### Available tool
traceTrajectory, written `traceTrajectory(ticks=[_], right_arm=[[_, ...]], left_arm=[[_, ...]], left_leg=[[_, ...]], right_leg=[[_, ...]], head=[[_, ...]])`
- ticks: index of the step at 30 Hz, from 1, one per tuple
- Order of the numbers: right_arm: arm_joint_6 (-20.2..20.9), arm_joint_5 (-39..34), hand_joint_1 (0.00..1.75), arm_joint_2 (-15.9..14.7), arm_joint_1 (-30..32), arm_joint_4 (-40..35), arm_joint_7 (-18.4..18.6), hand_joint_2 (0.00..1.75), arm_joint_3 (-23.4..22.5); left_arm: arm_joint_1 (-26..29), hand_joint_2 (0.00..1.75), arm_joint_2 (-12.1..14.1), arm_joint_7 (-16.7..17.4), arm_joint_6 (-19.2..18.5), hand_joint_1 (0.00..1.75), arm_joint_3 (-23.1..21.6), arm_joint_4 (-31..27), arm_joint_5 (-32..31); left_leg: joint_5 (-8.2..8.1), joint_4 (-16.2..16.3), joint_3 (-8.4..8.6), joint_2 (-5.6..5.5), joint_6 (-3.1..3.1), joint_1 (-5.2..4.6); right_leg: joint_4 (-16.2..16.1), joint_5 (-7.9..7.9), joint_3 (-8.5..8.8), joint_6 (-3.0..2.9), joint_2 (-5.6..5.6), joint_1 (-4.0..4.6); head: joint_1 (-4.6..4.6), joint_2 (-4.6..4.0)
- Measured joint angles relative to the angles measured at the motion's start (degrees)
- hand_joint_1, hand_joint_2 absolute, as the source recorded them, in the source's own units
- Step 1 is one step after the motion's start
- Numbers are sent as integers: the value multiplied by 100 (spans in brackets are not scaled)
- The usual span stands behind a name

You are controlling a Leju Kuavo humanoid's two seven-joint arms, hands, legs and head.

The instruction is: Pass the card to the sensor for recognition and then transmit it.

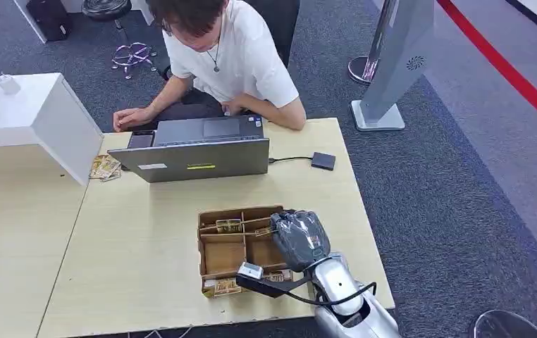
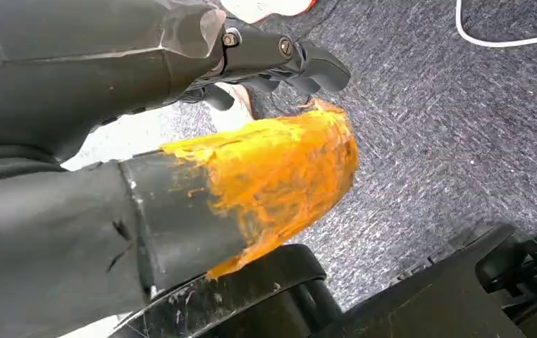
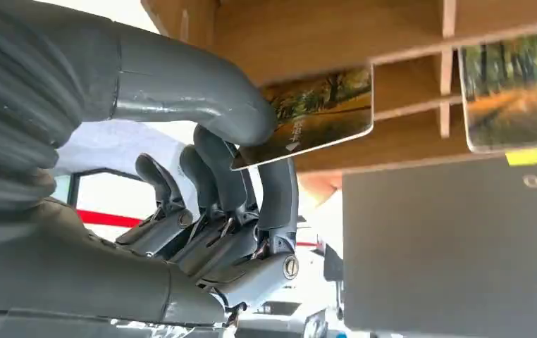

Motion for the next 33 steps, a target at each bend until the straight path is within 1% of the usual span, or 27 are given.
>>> traceTrajectory(ticks=[4,6,12,16,21,24,26,27,28,31,33], right_arm=[[-66,22,154,0,38,-245,-11,175,4],[-81,37,148,0,86,-406,-13,175,4],[-171,66,150,-11,184,-864,-22,175,9],[-212,70,145,-44,232,-1117,-28,175,13],[-284,72,143,-72,295,-1383,-59,175,13],[-319,85,141,-85,304,-1491,-68,175,24],[-324,85,147,-87,304,-1530,-83,175,42],[-334,85,141,-87,306,-1556,-87,175,50],[-341,87,143,-87,305,-1578,-96,175,55],[-383,85,140,-87,293,-1616,-136,175,103],[-395,83,141,-87,270,-1618,-166,175,161]], left_arm=[[1,0,0,-4,9,0,-7,0,20],[1,0,0,-4,11,0,-7,0,48],[3,0,0,-7,18,0,-7,0,87],[5,0,0,-7,9,0,-7,0,96],[16,0,0,9,9,0,-7,0,107],[18,0,0,0,4,0,-7,0,144],[18,0,0,-9,4,0,-7,0,157],[18,0,-2,-17,0,0,-7,0,160],[18,0,-2,-20,-4,0,-7,0,166],[18,0,0,-55,-55,0,-7,0,201],[18,0,0,-61,-81,0,-4,0,207]], left_leg=[[0,0,0,0,0,0],[0,0,0,0,0,0],[0,0,0,0,0,0],[0,0,0,0,0,0],[0,0,0,0,0,0],[0,0,0,0,0,0],[0,0,0,0,0,0],[0,0,0,0,0,0],[0,0,0,0,0,0],[0,0,0,0,0,0],[0,0,0,0,0,0]], right_leg=[[0,0,0,0,0,0],[0,0,0,0,0,0],[0,0,0,0,0,0],[0,0,0,0,0,0],[0,0,0,0,0,0],[0,0,0,0,0,0],[0,0,0,0,0,0],[0,0,0,0,0,0],[0,0,0,0,0,0],[0,0,0,0,0,0],[0,0,0,0,0,0]], head=[[0,0],[0,0],[0,0],[0,0],[0,0],[0,0],[0,0],[0,0],[0,0],[0,0],[0,0]])
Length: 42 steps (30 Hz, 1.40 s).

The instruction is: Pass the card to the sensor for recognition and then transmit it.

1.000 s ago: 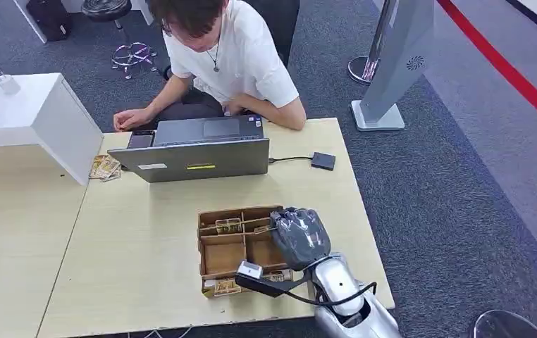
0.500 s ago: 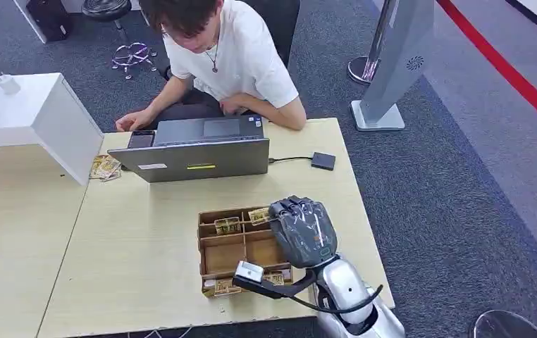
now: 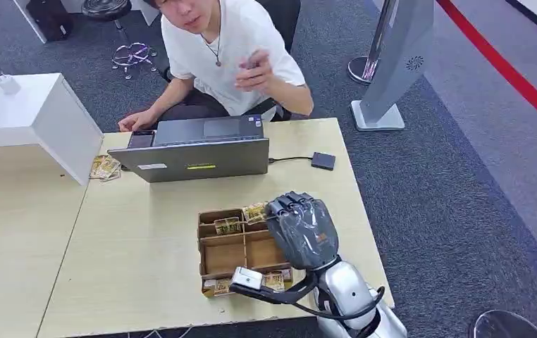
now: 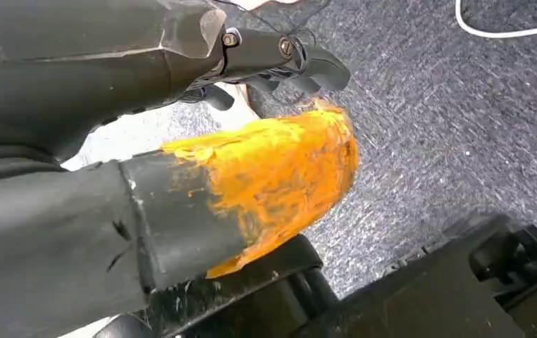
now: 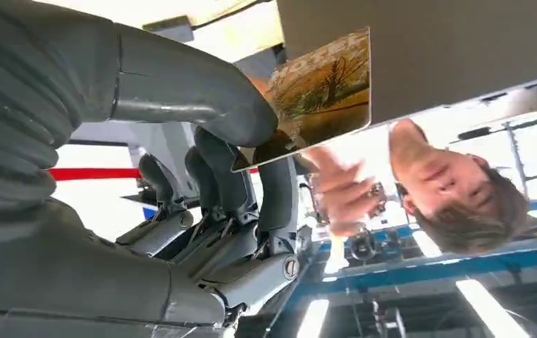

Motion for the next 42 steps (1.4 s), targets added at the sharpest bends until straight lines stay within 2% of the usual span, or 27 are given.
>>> traceTrajectory(ticks=[8,14,22,23,24,26,37,42], right_arm=[[-72,-87,136,24,-153,7,-9,175,107],[-83,-157,155,66,-222,50,24,175,127],[-203,-212,154,282,-448,282,210,175,-70],[-197,-190,143,313,-460,319,225,175,-120],[-192,-177,143,343,-468,359,238,175,-159],[-188,-144,0,386,-470,428,277,175,-224],[-94,-191,0,490,-452,581,378,175,-402],[-55,-878,0,514,-348,505,88,175,-413]], left_arm=[[0,0,0,-28,-85,0,-2,0,7],[-1,0,0,-55,-118,0,0,0,-11],[-5,0,-2,11,-133,0,-33,0,-50],[-5,0,-2,11,-133,0,-33,0,-50],[-5,0,-2,11,-133,0,-35,0,-50],[-5,0,-2,11,-133,0,-35,0,-50],[-6,0,-2,13,-118,0,-74,0,-33],[0,0,0,46,-114,0,-74,0,18]], left_leg=[[0,0,0,0,0,0],[0,0,0,0,0,0],[2,0,0,0,-2,0],[2,0,0,0,-3,0],[2,0,0,0,-3,0],[2,0,0,-1,-3,0],[2,0,0,0,-3,0],[2,0,0,0,-3,0]], right_leg=[[0,0,0,0,0,0],[0,0,0,0,0,0],[0,0,0,0,-1,0],[0,0,0,0,-1,0],[0,0,0,0,-1,0],[0,0,0,0,-1,0],[0,0,0,0,0,0],[0,0,0,0,0,0]], head=[[0,0],[0,0],[0,0],[0,0],[0,0],[0,0],[0,0],[0,0]])
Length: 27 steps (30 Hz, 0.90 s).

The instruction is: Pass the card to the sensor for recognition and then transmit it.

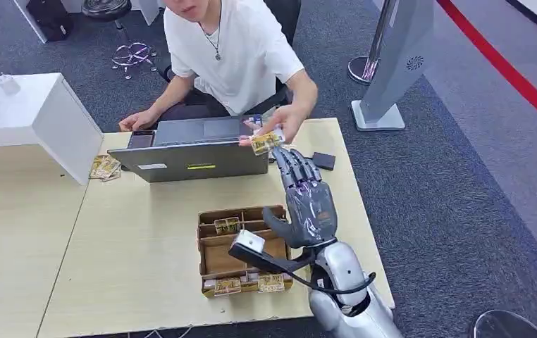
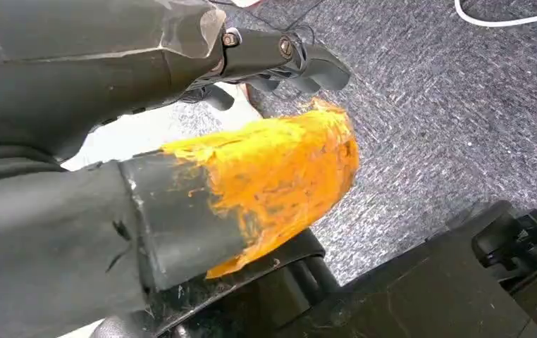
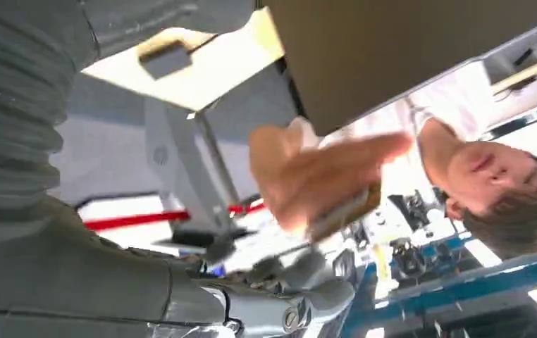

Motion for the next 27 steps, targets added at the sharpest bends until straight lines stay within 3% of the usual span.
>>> traceTrajectory(ticks=[10,18,27], right_arm=[[50,-1964,0,22,470,-682,-964,175,-107],[757,-3958,0,22,1025,-1360,-2047,175,-494],[1423,-5230,0,116,1610,-1738,-2525,175,-1227]], left_arm=[[0,0,0,-107,64,0,0,0,72],[39,0,2,-105,195,0,0,0,122],[99,0,11,-155,241,0,0,0,188]], left_leg=[[-1,0,-1,-1,0,0],[-1,0,0,-2,0,0],[-1,0,0,-2,1,0]], right_leg=[[0,0,0,0,-1,0],[-1,0,0,0,-1,0],[-1,-1,0,0,-1,0]], head=[[0,0],[0,0],[0,0]])
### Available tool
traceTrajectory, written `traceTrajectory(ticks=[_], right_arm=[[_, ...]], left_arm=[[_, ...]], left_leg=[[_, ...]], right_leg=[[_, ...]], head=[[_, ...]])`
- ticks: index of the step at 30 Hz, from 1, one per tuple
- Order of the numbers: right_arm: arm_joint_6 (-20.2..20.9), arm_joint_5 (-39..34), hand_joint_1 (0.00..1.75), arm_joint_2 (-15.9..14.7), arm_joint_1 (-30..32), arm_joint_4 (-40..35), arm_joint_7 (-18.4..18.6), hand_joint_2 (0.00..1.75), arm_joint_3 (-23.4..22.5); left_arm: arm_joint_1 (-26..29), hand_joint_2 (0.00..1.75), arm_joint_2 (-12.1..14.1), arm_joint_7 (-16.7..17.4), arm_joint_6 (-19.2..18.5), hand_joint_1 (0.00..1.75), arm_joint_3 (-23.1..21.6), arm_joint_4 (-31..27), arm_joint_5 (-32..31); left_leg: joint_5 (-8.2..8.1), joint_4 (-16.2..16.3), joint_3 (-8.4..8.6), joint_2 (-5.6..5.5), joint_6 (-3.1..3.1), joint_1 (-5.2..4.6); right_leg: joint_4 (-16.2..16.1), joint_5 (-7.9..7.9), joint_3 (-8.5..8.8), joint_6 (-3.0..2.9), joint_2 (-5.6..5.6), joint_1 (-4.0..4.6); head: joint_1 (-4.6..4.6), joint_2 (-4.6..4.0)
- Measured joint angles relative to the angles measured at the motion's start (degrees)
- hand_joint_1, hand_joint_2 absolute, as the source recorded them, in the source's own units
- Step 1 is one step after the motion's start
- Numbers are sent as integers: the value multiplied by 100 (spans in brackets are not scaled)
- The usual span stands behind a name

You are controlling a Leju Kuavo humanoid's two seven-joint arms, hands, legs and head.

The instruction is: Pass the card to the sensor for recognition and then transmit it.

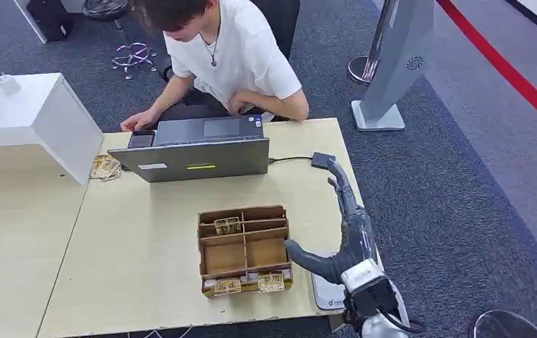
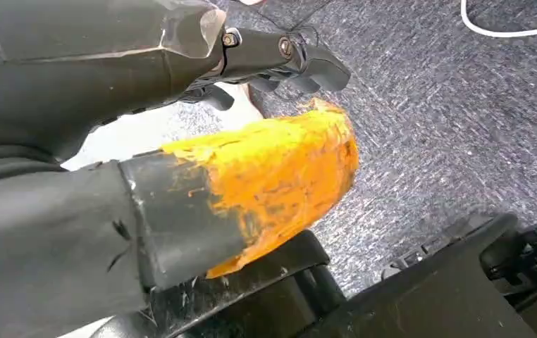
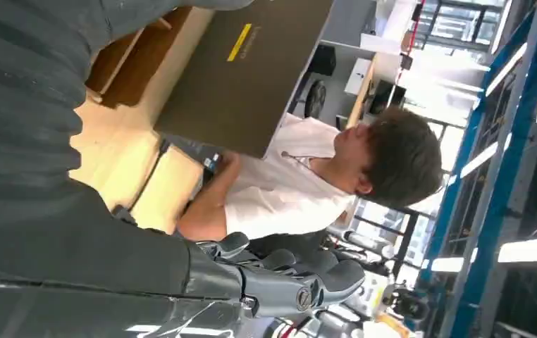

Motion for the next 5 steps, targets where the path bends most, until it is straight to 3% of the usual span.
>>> traceTrajectory(ticks=[4,5], right_arm=[[146,-334,0,103,237,-7,-122,175,-474],[170,-408,0,133,284,-4,-144,0,-611]], left_arm=[[17,0,4,-9,22,0,0,0,28],[24,0,9,-9,39,0,0,0,46]], left_leg=[[0,0,0,0,0,0],[0,0,0,-1,0,0]], right_leg=[[0,0,0,0,0,0],[0,0,0,0,0,0]], head=[[0,0],[0,0]])
